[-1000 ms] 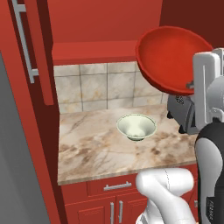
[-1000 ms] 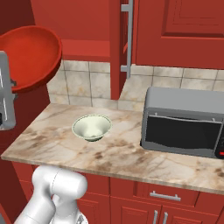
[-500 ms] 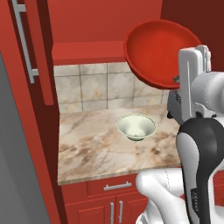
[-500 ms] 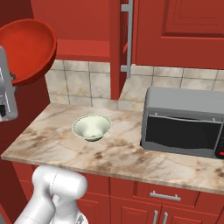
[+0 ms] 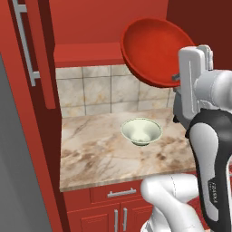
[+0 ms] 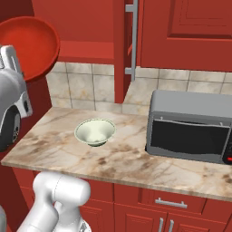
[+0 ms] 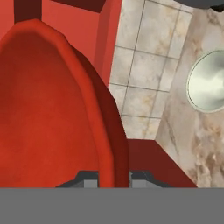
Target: Open the cabinet. Pick the bowls from the counter and place them in the cabinet. Then close the cabinet.
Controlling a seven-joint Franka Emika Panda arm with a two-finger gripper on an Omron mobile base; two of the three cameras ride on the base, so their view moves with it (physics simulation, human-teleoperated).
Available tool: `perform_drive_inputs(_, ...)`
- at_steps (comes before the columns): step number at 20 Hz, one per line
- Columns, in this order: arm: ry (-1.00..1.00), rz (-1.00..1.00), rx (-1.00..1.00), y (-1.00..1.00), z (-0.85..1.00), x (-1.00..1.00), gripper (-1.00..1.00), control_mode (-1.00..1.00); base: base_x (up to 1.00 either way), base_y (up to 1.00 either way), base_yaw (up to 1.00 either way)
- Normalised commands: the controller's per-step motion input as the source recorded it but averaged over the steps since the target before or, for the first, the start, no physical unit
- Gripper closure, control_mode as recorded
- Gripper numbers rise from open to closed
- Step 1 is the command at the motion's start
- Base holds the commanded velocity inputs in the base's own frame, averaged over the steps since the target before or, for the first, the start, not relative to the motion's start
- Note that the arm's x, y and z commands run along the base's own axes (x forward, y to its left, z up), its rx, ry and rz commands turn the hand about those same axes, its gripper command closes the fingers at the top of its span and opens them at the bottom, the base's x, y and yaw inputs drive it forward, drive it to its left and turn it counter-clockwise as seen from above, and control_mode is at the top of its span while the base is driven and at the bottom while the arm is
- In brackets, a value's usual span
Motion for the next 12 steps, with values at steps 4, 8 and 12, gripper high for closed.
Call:
perform_drive_inputs(4,0.0,0.04,-0.04,0.01,0.06,0.28,1.0,-1.0,0.0,0.0,0.0)
perform_drive_inputs(8,0.0,0.0,-0.06,0.11,0.04,0.45,1.0,-1.0,0.0,0.0,0.0)
perform_drive_inputs(12,0.0,0.0,-0.07,0.16,0.0,0.52,1.0,-1.0,0.0,0.0,0.0)
